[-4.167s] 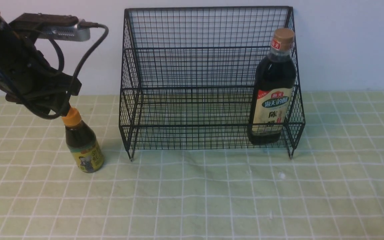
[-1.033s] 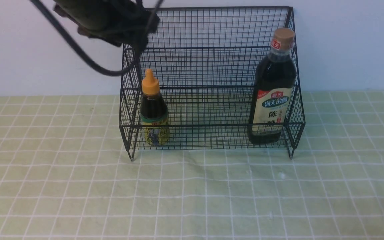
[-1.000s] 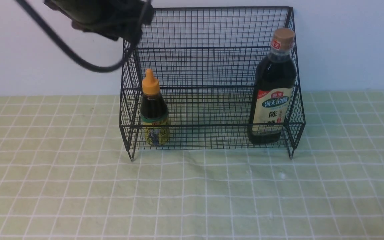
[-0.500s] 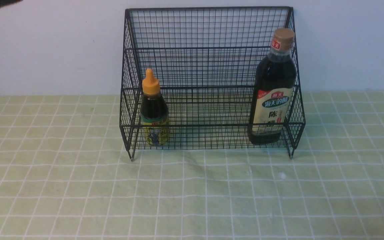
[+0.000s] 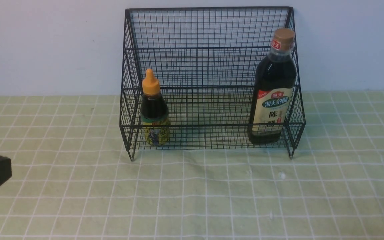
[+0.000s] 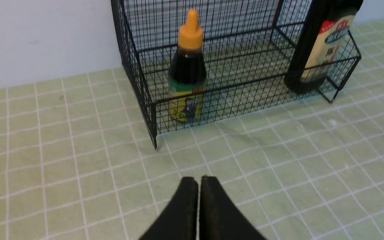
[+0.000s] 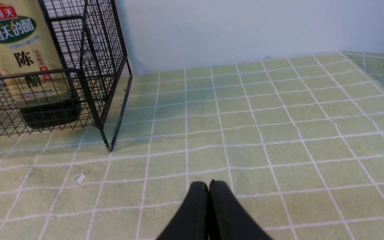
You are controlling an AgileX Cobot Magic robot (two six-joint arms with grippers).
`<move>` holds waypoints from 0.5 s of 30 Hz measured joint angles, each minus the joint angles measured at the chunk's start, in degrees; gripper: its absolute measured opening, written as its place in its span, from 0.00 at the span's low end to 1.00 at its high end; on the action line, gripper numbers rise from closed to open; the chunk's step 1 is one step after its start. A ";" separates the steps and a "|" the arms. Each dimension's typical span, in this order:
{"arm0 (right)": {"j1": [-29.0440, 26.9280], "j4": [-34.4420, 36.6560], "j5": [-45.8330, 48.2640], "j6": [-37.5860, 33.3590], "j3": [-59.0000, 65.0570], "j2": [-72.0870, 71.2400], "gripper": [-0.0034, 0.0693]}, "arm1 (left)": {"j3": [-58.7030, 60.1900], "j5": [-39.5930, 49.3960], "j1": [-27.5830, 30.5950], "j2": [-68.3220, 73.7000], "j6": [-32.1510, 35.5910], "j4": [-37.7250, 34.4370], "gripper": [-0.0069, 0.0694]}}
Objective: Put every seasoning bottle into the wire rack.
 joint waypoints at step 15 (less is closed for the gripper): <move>0.00 0.00 0.00 0.29 0.00 0.00 0.03 | 18.87 -17.19 6.65 -12.38 0.69 6.93 0.08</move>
